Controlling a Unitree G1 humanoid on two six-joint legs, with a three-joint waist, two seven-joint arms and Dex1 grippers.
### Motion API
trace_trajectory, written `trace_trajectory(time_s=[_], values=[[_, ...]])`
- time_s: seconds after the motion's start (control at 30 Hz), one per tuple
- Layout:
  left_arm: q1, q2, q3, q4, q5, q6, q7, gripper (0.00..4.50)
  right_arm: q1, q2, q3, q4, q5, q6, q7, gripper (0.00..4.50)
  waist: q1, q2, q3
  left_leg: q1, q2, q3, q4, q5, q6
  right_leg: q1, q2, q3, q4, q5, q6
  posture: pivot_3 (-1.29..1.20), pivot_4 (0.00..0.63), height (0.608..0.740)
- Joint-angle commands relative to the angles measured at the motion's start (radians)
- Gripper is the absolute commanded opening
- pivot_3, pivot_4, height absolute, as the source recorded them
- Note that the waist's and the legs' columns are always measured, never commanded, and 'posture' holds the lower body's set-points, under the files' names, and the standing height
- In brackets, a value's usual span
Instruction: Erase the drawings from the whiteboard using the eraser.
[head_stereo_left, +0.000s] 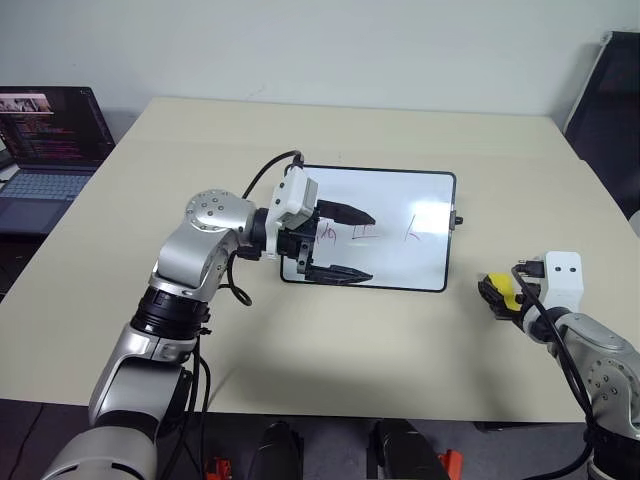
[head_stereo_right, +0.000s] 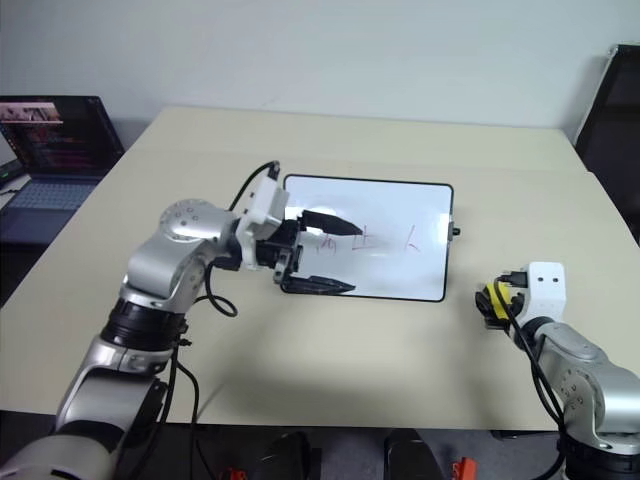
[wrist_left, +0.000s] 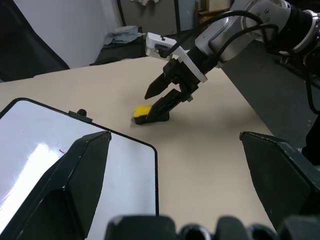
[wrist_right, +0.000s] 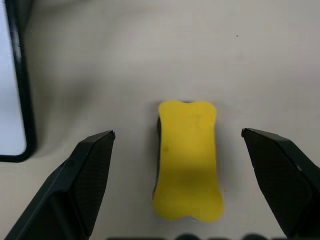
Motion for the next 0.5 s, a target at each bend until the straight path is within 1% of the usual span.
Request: trace_trajectory(time_s=[0.03, 0.2, 0.23, 0.3, 0.33, 0.5], values=[[0.005, 0.012, 0.017, -0.047, 0.000, -0.013, -0.004, 4.50, -0.014, -0.021, -0.006, 0.012, -0.023, -0.048, 0.026, 4.47, 0.000, 0.000, 0.000, 0.000, 0.000, 0.000, 0.000, 0.000, 0.000, 0.000, 0.000, 0.000, 0.000, 0.000, 0.000, 0.00, 0.150, 0.740], [0.024, 0.020, 0.019, -0.073, 0.000, -0.006, 0.009, 4.50, -0.015, -0.018, -0.010, 0.048, -0.033, -0.066, 0.047, 4.47, 0.002, 0.000, 0.000, 0.000, 0.000, 0.000, 0.000, 0.000, 0.000, 0.000, 0.000, 0.000, 0.001, 0.000, 0.000, 0.00, 0.150, 0.740], [0.029, 0.022, 0.021, -0.078, 0.000, -0.002, 0.012, 4.50, -0.020, -0.016, -0.005, 0.058, -0.039, -0.073, 0.049, 4.30, 0.002, 0.000, 0.000, 0.000, 0.000, 0.000, 0.000, 0.000, 0.000, 0.000, 0.000, 0.000, 0.001, 0.000, 0.000, 0.00, 0.150, 0.740], [0.039, 0.028, 0.023, -0.088, 0.001, 0.002, 0.015, 4.50, -0.031, -0.007, -0.001, 0.077, -0.041, -0.073, 0.053, 3.86, 0.001, 0.000, 0.000, 0.000, 0.000, 0.000, 0.000, 0.000, 0.001, 0.000, 0.000, 0.000, 0.001, 0.000, 0.000, 0.00, 0.150, 0.740], [0.041, 0.029, 0.023, -0.090, 0.001, 0.004, 0.017, 4.50, -0.036, -0.006, 0.006, 0.088, -0.048, -0.078, 0.054, 3.56, 0.001, 0.000, 0.000, 0.000, 0.000, 0.000, 0.001, 0.000, 0.001, 0.000, 0.000, 0.000, 0.001, 0.000, 0.000, 0.00, 0.150, 0.740], [0.046, 0.037, 0.024, -0.088, 0.005, 0.007, 0.026, 4.50, -0.061, -0.001, 0.014, 0.114, -0.065, -0.092, 0.049, 1.77, 0.003, 0.000, 0.000, 0.000, 0.000, 0.000, 0.001, 0.001, 0.001, 0.000, 0.000, 0.000, 0.003, 0.000, 0.000, 0.00, 0.150, 0.740]])
